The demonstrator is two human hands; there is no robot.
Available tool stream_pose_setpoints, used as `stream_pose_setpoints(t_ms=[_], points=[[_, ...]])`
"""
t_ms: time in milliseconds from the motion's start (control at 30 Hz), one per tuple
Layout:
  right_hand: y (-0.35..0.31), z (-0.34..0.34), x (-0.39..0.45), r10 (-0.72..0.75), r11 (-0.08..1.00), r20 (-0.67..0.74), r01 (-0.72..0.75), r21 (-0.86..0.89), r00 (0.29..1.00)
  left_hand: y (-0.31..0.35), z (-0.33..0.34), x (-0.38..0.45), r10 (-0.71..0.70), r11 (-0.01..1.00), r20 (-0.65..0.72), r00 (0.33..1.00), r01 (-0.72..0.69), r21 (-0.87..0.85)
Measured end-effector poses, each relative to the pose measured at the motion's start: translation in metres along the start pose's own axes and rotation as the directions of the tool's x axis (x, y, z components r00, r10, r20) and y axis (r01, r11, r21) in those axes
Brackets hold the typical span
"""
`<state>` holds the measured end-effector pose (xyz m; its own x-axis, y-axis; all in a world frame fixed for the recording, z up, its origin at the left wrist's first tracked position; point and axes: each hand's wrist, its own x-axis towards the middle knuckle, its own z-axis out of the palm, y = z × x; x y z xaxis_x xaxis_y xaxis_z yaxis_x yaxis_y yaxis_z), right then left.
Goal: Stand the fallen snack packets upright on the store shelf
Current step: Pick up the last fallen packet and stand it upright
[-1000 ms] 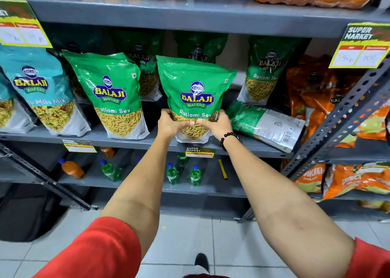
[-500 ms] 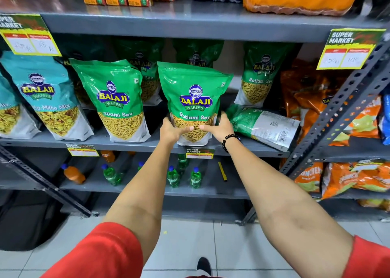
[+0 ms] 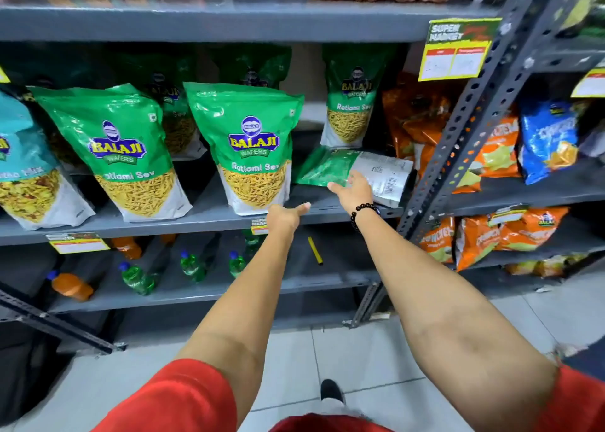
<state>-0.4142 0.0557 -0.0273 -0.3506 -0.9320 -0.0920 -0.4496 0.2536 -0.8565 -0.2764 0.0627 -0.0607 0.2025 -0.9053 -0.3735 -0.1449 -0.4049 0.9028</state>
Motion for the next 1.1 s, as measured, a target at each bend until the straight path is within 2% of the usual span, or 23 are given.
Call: stream_pose_setpoints(t_ms=[167, 267, 367, 433, 500, 600, 733, 833, 900, 967, 1067, 1100], points=[[0.007, -0.034, 0.035, 0.035, 0.998, -0.049, -0.032, 0.053, 0.998, 0.028, 0.061, 0.01, -0.012, 0.998, 0.058, 0.998, 0.008, 0.056], [0.006, -0.051, 0.062, 0.012, 1.0, -0.061, -0.012, 0.004, 0.998, 0.047, 0.09, 0.027, -0.031, 0.999, 0.051, 0.998, 0.029, 0.043], [0.003, -0.066, 0.093, -0.068, 0.994, -0.046, 0.063, -0.091, 0.997, 0.062, 0.113, 0.046, -0.099, 0.993, 0.02, 0.995, 0.098, 0.066], [-0.001, -0.073, 0.116, -0.098, 0.985, 0.017, 0.1, -0.14, 0.995, 0.071, 0.125, 0.058, -0.15, 0.987, -0.009, 0.989, 0.15, 0.057], [-0.003, -0.074, 0.131, -0.094, 0.962, 0.09, 0.114, -0.249, 0.991, 0.077, 0.129, 0.06, -0.179, 0.98, -0.039, 0.983, 0.182, 0.083], [0.002, -0.068, 0.154, -0.083, 0.896, 0.178, 0.151, -0.418, 0.981, 0.084, 0.131, 0.072, -0.225, 0.974, -0.033, 0.974, 0.226, 0.032], [0.01, -0.06, 0.168, -0.008, 0.811, 0.247, 0.151, -0.566, 0.969, 0.06, 0.127, 0.116, -0.294, 0.955, -0.195, 0.936, 0.297, -0.013], [0.011, -0.057, 0.177, 0.021, 0.765, 0.261, 0.152, -0.625, 0.965, 0.067, 0.12, 0.113, -0.265, 0.964, -0.219, 0.939, 0.251, -0.089], [0.011, -0.055, 0.181, 0.006, 0.784, 0.196, 0.117, -0.61, 0.981, 0.078, 0.124, 0.094, -0.267, 0.951, -0.166, 0.949, 0.231, -0.205], [0.011, -0.055, 0.183, 0.006, 0.85, 0.097, 0.046, -0.525, 0.995, 0.084, 0.125, 0.082, -0.239, 0.928, -0.203, 0.95, 0.162, -0.334], [0.012, -0.059, 0.185, 0.022, 0.964, -0.021, -0.027, -0.265, 1.0, 0.1, 0.122, 0.074, -0.295, 0.91, -0.389, 0.873, 0.132, -0.393], [0.012, -0.059, 0.186, 0.023, 0.984, -0.046, -0.031, -0.174, 0.999, 0.108, 0.121, 0.068, -0.269, 0.906, -0.409, 0.872, 0.085, -0.415]])
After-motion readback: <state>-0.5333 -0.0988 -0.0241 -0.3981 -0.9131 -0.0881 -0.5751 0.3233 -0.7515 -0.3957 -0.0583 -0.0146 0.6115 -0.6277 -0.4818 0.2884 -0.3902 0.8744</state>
